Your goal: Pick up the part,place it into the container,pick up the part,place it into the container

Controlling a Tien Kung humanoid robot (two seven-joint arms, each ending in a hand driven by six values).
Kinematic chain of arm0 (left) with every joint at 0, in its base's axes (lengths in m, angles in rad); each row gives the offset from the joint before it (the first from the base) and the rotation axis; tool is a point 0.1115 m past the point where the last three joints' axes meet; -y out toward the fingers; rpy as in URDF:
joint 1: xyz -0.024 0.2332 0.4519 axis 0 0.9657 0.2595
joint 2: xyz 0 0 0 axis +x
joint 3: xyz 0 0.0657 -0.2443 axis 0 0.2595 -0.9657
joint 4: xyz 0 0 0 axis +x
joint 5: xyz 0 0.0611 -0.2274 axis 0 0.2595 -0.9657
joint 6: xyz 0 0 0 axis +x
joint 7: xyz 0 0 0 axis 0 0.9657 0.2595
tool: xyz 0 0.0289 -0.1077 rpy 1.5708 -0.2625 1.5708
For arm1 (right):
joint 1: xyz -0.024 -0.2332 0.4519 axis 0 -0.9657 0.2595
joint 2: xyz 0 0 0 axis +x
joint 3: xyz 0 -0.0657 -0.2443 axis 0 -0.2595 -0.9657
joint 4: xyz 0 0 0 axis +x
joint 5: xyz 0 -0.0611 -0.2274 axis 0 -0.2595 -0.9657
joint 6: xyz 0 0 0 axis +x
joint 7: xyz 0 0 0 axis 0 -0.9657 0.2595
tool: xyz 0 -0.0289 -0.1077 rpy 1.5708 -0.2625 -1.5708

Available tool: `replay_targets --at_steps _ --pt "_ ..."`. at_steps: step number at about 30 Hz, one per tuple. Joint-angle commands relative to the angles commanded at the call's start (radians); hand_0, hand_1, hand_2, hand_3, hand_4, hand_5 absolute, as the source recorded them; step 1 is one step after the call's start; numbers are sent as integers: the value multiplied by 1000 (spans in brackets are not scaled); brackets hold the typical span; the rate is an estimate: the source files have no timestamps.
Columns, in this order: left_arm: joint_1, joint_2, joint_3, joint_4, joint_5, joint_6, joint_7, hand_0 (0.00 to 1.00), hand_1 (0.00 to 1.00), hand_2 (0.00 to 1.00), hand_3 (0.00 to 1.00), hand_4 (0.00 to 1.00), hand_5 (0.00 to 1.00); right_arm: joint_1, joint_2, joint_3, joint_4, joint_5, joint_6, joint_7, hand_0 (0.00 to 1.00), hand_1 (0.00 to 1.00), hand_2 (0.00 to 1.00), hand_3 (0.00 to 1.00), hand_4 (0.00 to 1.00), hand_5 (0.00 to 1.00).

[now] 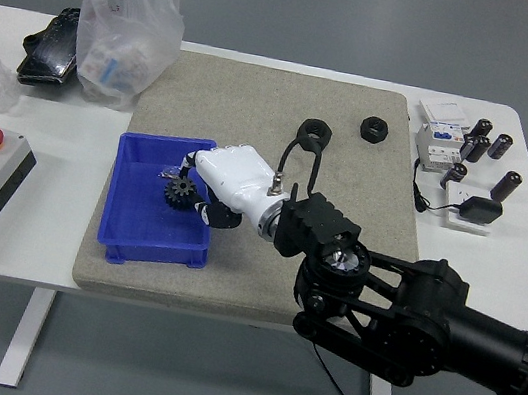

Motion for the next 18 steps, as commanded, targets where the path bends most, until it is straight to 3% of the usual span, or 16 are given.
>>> replay_targets --at_steps 4,5,10,11,16,17,18 --pt "0 0 -3 0 2 1 1 827 731 761 841 840 492 2 0 4 -1 -9 7 -5 261 281 243 629 135 2" --pt "0 0 -3 0 2 1 1 826 731 760 840 830 488 2 1 5 -1 -12 6 -6 237 298 277 855 599 236" --pt "1 1 -3 0 0 2 2 826 731 760 840 830 488 0 3 5 -1 -22 -12 -12 237 298 277 855 599 236" --pt "0 1 -3 0 0 2 3 827 731 761 840 825 483 0 1 9 0 -35 -9 -20 235 280 269 890 781 278" --pt "-16 0 -11 0 17 1 13 827 731 761 840 825 483 -2 -6 12 -1 -45 6 -43 235 280 269 890 781 278" --pt "-20 0 -12 0 21 0 11 827 731 760 841 829 483 -3 -7 11 -1 -42 7 -46 234 273 266 894 865 382" --pt "-24 1 -14 0 23 -1 9 827 731 760 841 829 483 -4 -8 11 -1 -42 6 -49 234 273 266 894 865 382"
